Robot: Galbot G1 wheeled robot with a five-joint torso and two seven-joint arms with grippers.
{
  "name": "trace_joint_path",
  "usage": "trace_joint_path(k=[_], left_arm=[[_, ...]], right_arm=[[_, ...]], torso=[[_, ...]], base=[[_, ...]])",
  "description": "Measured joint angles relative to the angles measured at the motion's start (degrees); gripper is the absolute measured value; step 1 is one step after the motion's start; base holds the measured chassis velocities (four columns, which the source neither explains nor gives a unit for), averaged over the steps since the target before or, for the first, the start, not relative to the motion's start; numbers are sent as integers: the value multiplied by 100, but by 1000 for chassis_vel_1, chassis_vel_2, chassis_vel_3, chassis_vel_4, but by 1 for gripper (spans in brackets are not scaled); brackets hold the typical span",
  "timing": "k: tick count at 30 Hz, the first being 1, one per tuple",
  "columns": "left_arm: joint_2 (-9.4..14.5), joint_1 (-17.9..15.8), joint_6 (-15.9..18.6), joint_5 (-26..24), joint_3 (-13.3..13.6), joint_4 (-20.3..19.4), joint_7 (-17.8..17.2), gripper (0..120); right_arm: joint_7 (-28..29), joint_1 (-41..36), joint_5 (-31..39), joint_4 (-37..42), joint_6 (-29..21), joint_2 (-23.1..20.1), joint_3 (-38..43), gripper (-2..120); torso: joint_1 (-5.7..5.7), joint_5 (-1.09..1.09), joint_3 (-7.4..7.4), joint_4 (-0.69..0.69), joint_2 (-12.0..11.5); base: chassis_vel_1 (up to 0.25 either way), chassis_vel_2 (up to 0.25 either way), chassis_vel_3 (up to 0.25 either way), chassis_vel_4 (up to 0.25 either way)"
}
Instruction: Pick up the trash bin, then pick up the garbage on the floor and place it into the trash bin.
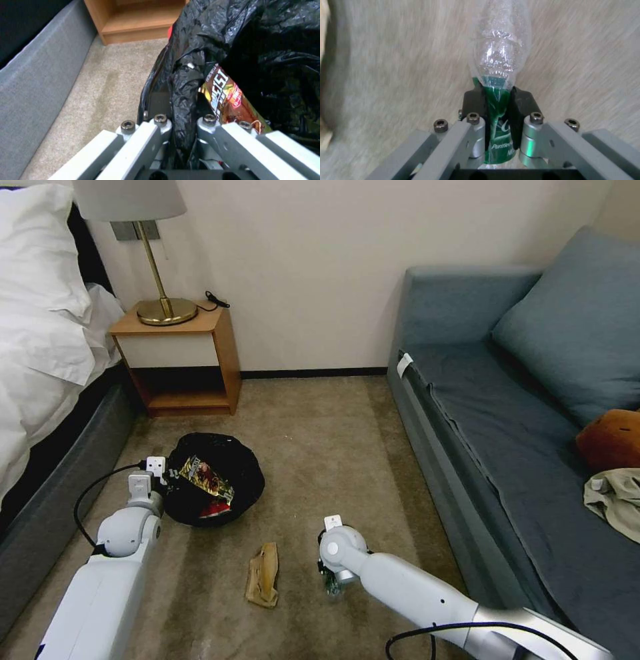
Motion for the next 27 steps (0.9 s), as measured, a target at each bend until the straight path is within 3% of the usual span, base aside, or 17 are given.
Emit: trace_joint_path(k=[5, 12, 14, 21, 27], left_arm=[[-4, 69, 35, 2, -37, -69, 1, 2], [1, 116, 44, 2, -38, -109, 3, 2], [-19, 143, 39, 5, -21, -130, 2, 2], [-58, 169, 39, -4, -4, -171, -12, 2], [-134, 196, 107, -79, 47, -280, -49, 2]], right_arm=[[-537, 244, -979, 304, 0, -273, -193, 11], [-916, 647, -1431, 599, -1, -520, -364, 11], [-1134, 1097, -1470, 835, -1, -601, -527, 11], [-1502, 1893, -1581, 1075, -1, -509, -862, 11], [-2434, 2727, -2071, 1258, 22, -143, -1448, 11]], torso=[[0, 0, 0, -1, 0], [0, 1, 0, -1, 0], [0, 2, -1, 0, -1], [0, 0, -1, 0, 0], [0, -1, -1, 1, 0]], base=[[0, 0, 0, 0], [0, 0, 0, 0], [0, 0, 0, 0], [0, 0, 0, 0], [0, 0, 0, 0]])
